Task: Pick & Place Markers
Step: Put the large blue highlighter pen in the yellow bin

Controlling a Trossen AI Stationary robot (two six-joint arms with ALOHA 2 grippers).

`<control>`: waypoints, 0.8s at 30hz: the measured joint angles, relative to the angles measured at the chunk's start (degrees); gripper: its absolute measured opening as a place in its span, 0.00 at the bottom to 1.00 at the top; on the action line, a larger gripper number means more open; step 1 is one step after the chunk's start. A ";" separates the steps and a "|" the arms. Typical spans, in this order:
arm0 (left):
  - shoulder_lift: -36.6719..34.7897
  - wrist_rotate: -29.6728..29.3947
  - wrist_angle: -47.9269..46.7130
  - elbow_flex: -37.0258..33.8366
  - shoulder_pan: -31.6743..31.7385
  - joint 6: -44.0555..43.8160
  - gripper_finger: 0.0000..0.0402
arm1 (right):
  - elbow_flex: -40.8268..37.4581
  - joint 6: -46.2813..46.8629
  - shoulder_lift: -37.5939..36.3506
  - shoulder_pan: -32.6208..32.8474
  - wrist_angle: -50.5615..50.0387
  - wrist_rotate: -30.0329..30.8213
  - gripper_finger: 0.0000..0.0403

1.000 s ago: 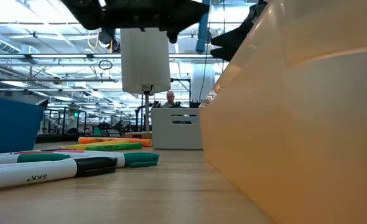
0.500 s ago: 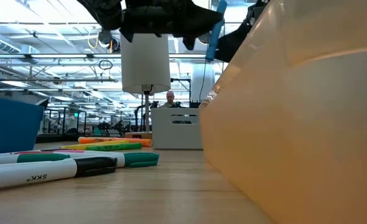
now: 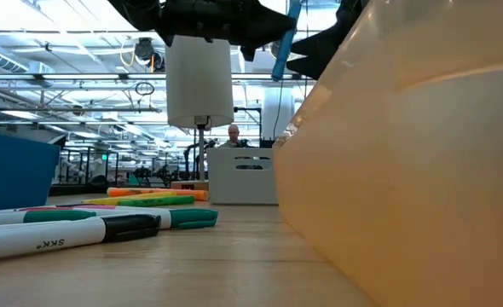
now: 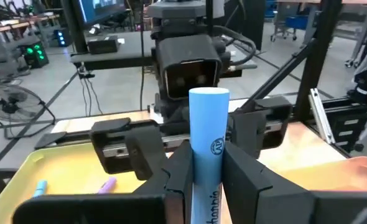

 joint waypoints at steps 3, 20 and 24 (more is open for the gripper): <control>0.00 0.26 1.61 -0.02 -0.90 -0.52 0.16 | -0.02 -0.99 0.00 0.28 1.41 0.23 0.59; 4.20 2.74 6.32 -0.04 -2.65 -3.17 0.16 | -0.09 -3.88 0.02 1.84 3.92 -3.36 0.45; 4.19 2.85 6.46 -0.04 -2.63 -3.49 0.16 | -0.09 -4.37 0.02 1.86 4.03 -4.77 0.31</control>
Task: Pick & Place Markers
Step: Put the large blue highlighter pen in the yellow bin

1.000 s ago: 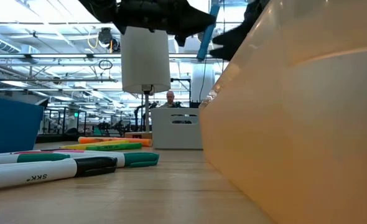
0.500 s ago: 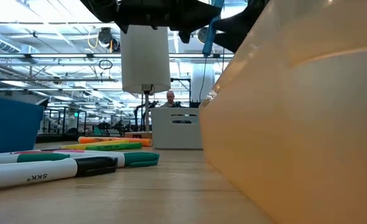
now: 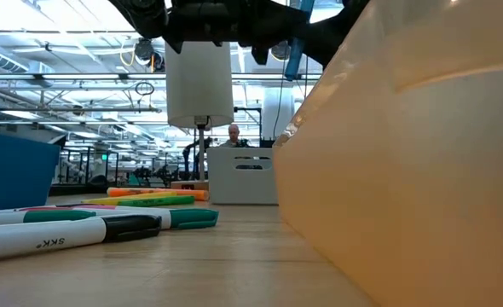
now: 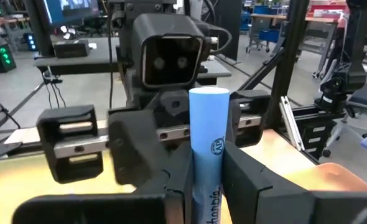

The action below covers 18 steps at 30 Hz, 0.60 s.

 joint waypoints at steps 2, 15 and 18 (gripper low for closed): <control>0.00 0.03 0.42 0.00 0.00 -0.55 0.16 | 0.00 -1.19 0.00 -0.01 -0.01 0.16 0.22; -1.42 -1.81 -2.86 -0.04 -0.27 -12.01 0.33 | -0.01 -2.80 0.00 -0.31 -3.66 2.67 0.11; -3.59 -6.02 -7.71 -0.04 -0.22 -12.50 0.43 | -0.02 -2.68 0.06 -0.54 -4.54 3.90 0.11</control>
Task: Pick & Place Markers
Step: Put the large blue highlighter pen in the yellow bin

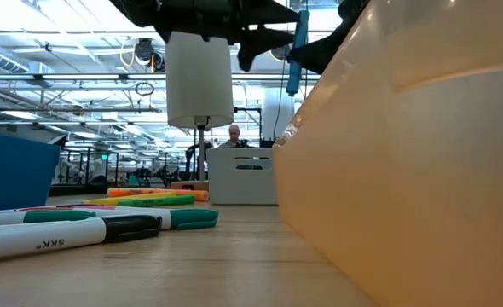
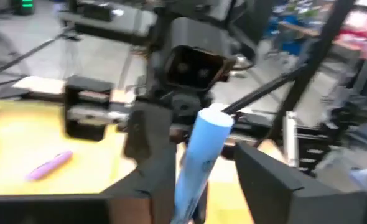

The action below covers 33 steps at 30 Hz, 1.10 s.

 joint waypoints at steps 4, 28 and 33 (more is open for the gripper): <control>-3.73 -4.52 -6.33 0.00 0.00 3.09 0.59 | 0.00 1.12 -0.13 -1.01 -2.79 2.53 0.11; -14.20 -41.02 -66.09 0.04 -1.03 -22.76 0.60 | 0.00 18.44 -13.20 -23.12 -56.02 32.54 0.21; -14.20 -41.00 -67.79 0.04 -1.03 -23.35 0.56 | 0.00 18.38 -13.27 -23.42 -56.07 32.42 0.34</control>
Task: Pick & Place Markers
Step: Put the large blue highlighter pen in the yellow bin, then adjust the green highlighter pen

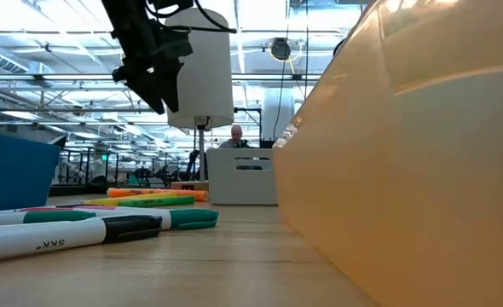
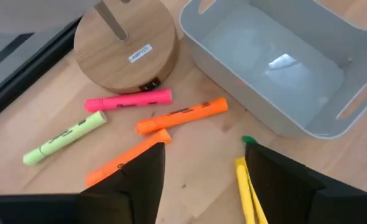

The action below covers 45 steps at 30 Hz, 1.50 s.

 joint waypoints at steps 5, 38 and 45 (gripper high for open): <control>0.00 0.02 -0.01 0.00 0.00 0.00 0.53 | 0.00 -0.10 0.00 0.00 0.13 -0.02 0.43; 0.21 -1.28 3.75 -20.15 23.71 -11.42 0.03 | 0.00 -0.21 0.00 0.13 2.86 -6.32 0.49; 0.22 2.46 5.72 -18.99 32.93 -8.14 0.01 | 0.00 -0.15 0.00 0.13 2.77 -7.35 0.49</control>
